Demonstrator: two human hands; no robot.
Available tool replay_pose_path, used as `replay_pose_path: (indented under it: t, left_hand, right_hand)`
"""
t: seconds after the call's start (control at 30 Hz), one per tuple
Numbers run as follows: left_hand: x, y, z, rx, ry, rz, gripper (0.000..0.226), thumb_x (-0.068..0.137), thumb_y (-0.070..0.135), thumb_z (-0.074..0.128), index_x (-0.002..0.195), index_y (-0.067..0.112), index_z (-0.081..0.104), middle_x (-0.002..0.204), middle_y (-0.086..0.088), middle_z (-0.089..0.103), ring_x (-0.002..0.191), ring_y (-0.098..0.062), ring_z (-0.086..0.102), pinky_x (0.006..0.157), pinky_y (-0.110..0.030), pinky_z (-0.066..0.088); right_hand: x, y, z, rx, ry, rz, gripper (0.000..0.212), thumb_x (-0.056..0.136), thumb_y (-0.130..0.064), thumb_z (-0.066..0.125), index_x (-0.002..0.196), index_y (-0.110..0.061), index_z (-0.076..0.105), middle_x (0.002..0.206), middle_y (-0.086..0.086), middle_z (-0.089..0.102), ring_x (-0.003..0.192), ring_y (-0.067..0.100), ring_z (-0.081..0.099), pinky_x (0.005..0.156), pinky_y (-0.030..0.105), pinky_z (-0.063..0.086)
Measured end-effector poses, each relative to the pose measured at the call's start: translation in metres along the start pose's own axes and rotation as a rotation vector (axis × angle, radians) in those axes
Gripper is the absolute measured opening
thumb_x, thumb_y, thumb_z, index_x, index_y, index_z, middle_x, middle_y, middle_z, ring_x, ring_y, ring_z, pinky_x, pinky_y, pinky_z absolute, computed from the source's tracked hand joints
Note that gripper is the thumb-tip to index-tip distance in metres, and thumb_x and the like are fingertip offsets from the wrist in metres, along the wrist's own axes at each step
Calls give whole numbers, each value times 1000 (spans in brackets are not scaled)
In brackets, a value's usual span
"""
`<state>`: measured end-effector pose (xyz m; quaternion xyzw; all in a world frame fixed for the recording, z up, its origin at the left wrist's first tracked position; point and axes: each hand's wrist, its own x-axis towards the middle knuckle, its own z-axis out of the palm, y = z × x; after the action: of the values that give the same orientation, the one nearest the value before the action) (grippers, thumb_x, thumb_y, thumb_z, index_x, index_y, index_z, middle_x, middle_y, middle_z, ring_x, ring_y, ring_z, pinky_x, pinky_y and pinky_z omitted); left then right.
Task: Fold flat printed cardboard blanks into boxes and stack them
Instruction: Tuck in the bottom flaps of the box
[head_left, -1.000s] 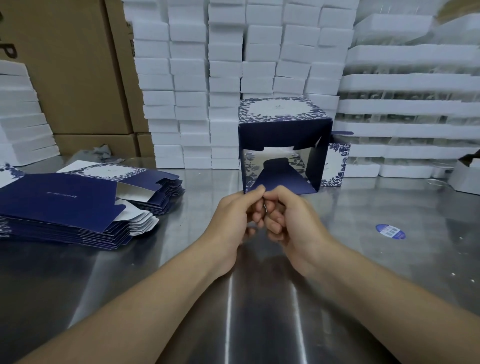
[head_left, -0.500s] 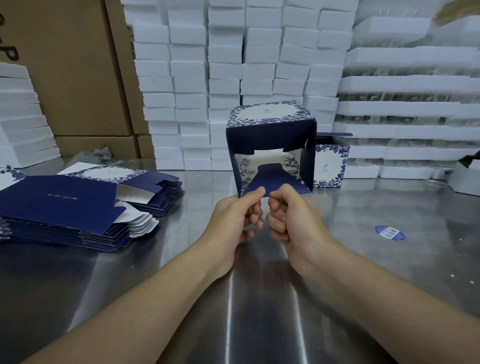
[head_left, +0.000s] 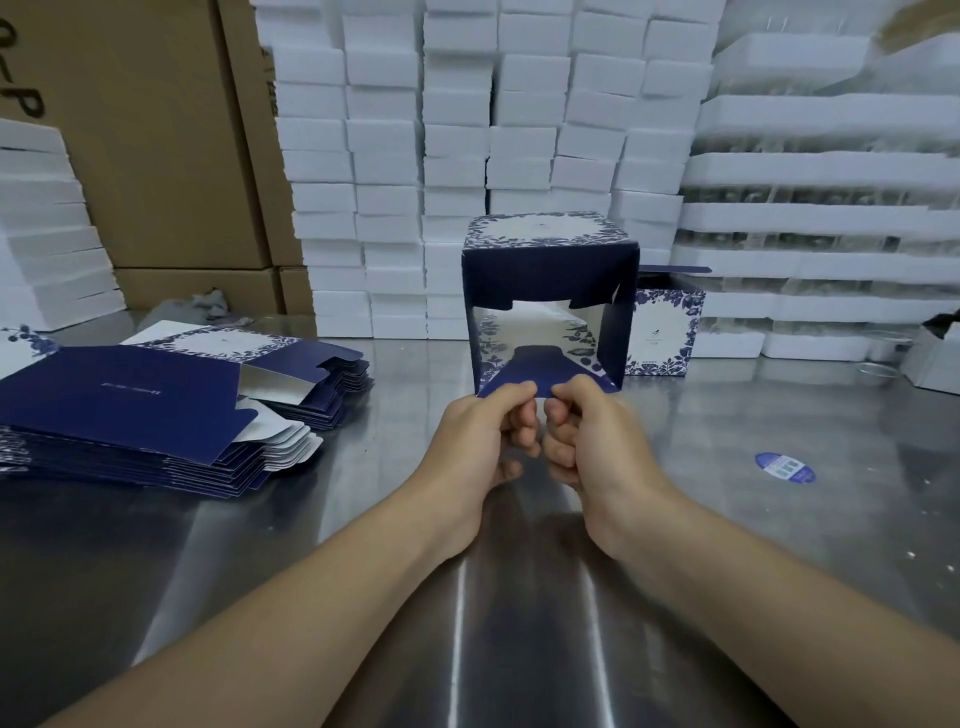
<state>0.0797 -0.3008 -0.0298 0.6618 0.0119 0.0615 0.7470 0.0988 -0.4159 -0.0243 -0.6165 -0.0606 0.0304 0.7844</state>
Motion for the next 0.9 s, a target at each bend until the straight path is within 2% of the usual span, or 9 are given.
replay_pose_path:
  t: [0.13, 0.23, 0.33, 0.4, 0.53, 0.67, 0.8, 0.9]
  left_hand:
    - [-1, 1, 0, 0, 27, 12, 44, 100, 40, 64, 59, 24, 57, 62, 3, 51, 59, -14, 49, 61, -31, 35]
    - [-1, 0, 2, 25, 41, 20, 46, 105, 40, 58, 63, 21, 58, 61, 2, 50, 59, -14, 47, 58, -30, 33]
    - [0, 0, 2, 3, 46, 16, 51, 108, 32, 53, 58, 22, 55, 59, 1, 49, 58, -15, 47, 57, -30, 31]
    - [1, 0, 1, -10, 37, 17, 52, 108, 30, 52, 56, 24, 54, 60, 1, 50, 58, -15, 48, 57, -30, 32]
    - [1, -1, 4, -8, 30, -2, 51, 106, 35, 54, 56, 24, 56, 60, 2, 50, 58, -15, 49, 58, -31, 33]
    - [4, -2, 3, -117, 135, -51, 46, 109, 41, 51, 67, 20, 54, 58, 4, 48, 54, -14, 50, 56, -29, 34]
    - [8, -6, 2, -56, 172, -27, 36, 112, 26, 42, 78, 16, 50, 61, 2, 45, 55, -15, 50, 55, -29, 35]
    - [9, -5, 1, -46, 197, -35, 34, 111, 23, 40, 80, 15, 49, 60, 2, 44, 54, -14, 51, 55, -29, 35]
  right_hand:
    - [-1, 0, 3, 12, -64, -26, 44, 101, -20, 47, 57, -21, 46, 43, -5, 35, 40, 12, 34, 39, 20, 29]
    - [-2, -1, 3, -44, -111, -37, 59, 103, -22, 45, 45, -23, 55, 43, -5, 46, 40, 11, 38, 40, 19, 30]
    - [-3, 0, 3, -101, -109, -34, 52, 103, -25, 49, 52, -22, 62, 55, 1, 59, 39, 10, 40, 40, 19, 29]
    - [-3, 1, 2, -58, -90, -15, 51, 102, -26, 49, 53, -21, 60, 59, 5, 62, 38, 9, 41, 38, 18, 29]
    - [-3, 1, 3, 30, -20, -10, 46, 103, -20, 42, 58, -15, 51, 47, 1, 53, 36, 10, 40, 37, 18, 31]
    - [1, 3, 1, 0, 45, -15, 39, 103, -20, 43, 64, -17, 46, 43, -5, 34, 37, 12, 34, 39, 21, 27]
    - [5, 4, -3, -81, 79, 1, 35, 99, -24, 50, 65, -16, 51, 46, -5, 33, 41, 14, 32, 40, 19, 27]
    - [6, 3, -5, -66, 125, 3, 31, 98, -28, 56, 69, -16, 52, 46, -5, 33, 39, 13, 33, 38, 20, 28]
